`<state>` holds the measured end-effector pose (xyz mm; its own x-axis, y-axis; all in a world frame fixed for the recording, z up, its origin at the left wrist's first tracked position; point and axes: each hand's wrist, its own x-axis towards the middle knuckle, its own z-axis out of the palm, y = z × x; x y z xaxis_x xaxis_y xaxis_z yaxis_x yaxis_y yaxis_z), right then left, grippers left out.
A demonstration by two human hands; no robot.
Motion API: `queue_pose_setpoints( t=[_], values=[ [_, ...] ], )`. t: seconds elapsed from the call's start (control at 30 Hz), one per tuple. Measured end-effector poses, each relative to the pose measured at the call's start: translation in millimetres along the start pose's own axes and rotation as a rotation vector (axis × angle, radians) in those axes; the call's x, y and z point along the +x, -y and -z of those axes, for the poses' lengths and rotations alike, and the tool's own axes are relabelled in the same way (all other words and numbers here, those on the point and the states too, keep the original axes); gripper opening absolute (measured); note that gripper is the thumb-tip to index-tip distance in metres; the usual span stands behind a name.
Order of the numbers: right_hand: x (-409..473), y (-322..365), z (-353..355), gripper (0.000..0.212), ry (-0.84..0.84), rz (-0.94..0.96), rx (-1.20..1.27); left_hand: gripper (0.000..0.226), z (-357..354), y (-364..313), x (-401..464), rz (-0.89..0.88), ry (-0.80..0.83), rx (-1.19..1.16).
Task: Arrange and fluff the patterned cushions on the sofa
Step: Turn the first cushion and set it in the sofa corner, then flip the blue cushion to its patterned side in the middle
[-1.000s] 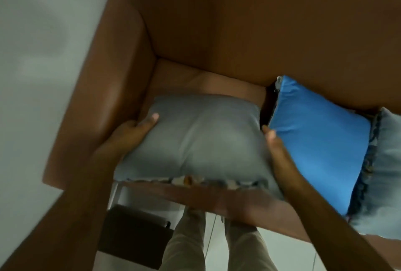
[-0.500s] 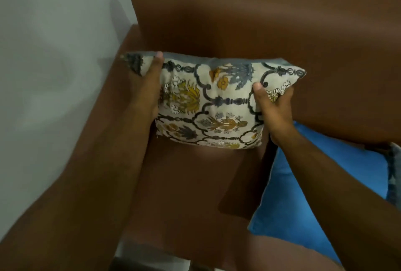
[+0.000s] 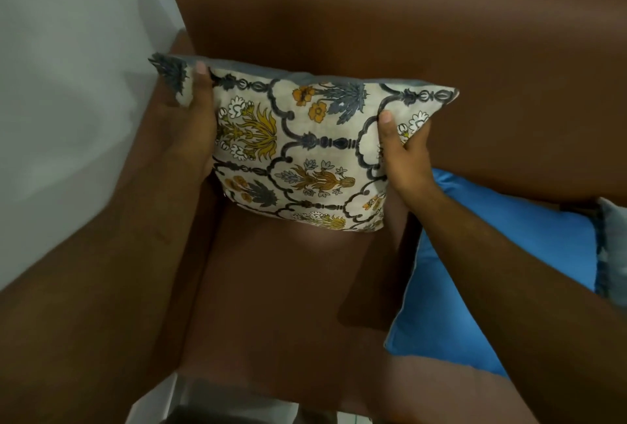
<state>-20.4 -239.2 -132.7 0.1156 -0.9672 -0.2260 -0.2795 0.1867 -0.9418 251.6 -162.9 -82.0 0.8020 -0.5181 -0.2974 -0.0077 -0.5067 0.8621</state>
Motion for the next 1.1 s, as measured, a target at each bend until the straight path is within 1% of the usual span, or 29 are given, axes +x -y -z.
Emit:
queue_pose_setpoints(
  t=[0.03,0.07,0.1,0.13,0.17,0.2,0.23,0.27,0.3,0.37,0.43,0.47,0.5,0.57,0.6,0.63,0.67,0.73,0.8,0.87,0.93,0.97,1.0,1.03,1.07,1.1],
  values=[
    [-3.2,3.3,4.0,0.072,0.006,0.009,-0.038,0.088,4.6,1.1,-11.9,0.015,-0.075,0.101],
    [-8.9,5.8,11.3,0.078,0.008,0.023,-0.083,0.094,8.8,8.2,-26.9,-0.009,-0.125,0.162],
    [-14.7,4.8,25.2,0.082,0.001,0.021,-0.133,0.106,7.5,23.3,-48.4,-0.032,-0.147,0.136],
    [-22.6,-0.5,45.1,0.083,-0.024,0.005,-0.177,0.118,2.7,42.5,-72.6,-0.017,-0.161,0.056],
    [-34.4,-8.1,68.3,0.083,-0.065,-0.025,-0.215,0.125,-4.6,62.6,-94.7,0.045,-0.177,-0.004],
    [-48.6,-20.9,94.4,0.085,-0.117,-0.056,-0.255,0.122,-15.0,83.0,-121.2,0.151,-0.154,0.0],
    [-65.9,-33.5,120.5,0.089,-0.169,-0.082,-0.3,0.113,-28.0,102.8,-147.9,0.255,-0.087,0.051],
    [-81.4,-48.8,143.6,0.093,-0.21,-0.112,-0.34,0.102,-42.3,117.8,-172.6,0.323,0.011,0.099],
    [-97.6,-62.1,168.1,0.094,-0.24,-0.165,-0.387,0.093,-59.5,129.2,-199.6,0.356,0.139,0.116],
    [-123.2,-97.7,215.1,0.091,-0.273,-0.311,-0.461,0.082,-98.7,145.5,-242.1,0.31,0.371,0.099],
    [-139.9,-133.7,254.3,0.094,-0.279,-0.414,-0.498,0.073,-136.1,151.7,-263.6,0.261,0.549,0.159],
    [-146.5,-151.3,271.8,0.097,-0.279,-0.454,-0.506,0.074,-155.6,155.6,-270.2,0.239,0.621,0.197],
    [-152.4,-161.7,285.7,0.096,-0.272,-0.493,-0.499,0.08,-174.1,157.7,-276.9,0.208,0.683,0.234],
    [-159.4,-186.8,307.1,0.083,-0.244,-0.594,-0.422,0.1,-203.5,161.8,-285.5,0.137,0.731,0.326],
    [-159.4,-197.8,311.5,0.081,-0.216,-0.628,-0.375,0.108,-212.3,163.2,-286.4,0.093,0.726,0.346],
    [-158.3,-207.5,315.0,0.083,-0.184,-0.649,-0.331,0.111,-220.4,166.4,-287.0,0.05,0.728,0.365],
    [-156.1,-216.0,317.0,0.086,-0.159,-0.648,-0.294,0.109,-225.0,166.2,-287.0,0.012,0.727,0.389],
    [-151.2,-225.0,316.0,0.081,-0.142,-0.617,-0.235,0.102,-226.5,169.1,-285.8,-0.048,0.703,0.443],
    [-145.9,-228.0,315.5,0.073,-0.155,-0.586,-0.214,0.105,-225.1,172.1,-286.6,-0.015,0.667,0.473],
    [-142.9,-215.3,319.8,0.071,-0.128,-0.564,-0.2,0.104,-224.7,164.2,-292.2,0.046,0.662,0.468],
    [-139.2,-193.5,329.1,0.072,-0.062,-0.556,-0.19,0.089,-220.1,145.8,-294.5,0.155,0.714,0.396],
    [-135.6,-178.3,337.7,0.074,-0.017,-0.554,-0.187,0.085,-214.5,132.4,-295.3,0.23,0.754,0.35],
    [-131.8,-158.5,347.4,0.08,0.036,-0.537,-0.181,0.084,-206.0,118.7,-295.6,0.297,0.78,0.315],
    [-127.5,-137.4,357.7,0.091,0.077,-0.509,-0.156,0.082,-193.7,102.4,-296.7,0.332,0.786,0.304],
    [-122.5,-116.4,368.4,0.101,0.111,-0.492,-0.098,0.078,-181.8,87.5,-294.1,0.365,0.768,0.298],
    [-118.4,-99.0,378.5,0.105,0.139,-0.491,-0.006,0.073,-168.3,74.9,-292.7,0.397,0.754,0.277]
  ],
)
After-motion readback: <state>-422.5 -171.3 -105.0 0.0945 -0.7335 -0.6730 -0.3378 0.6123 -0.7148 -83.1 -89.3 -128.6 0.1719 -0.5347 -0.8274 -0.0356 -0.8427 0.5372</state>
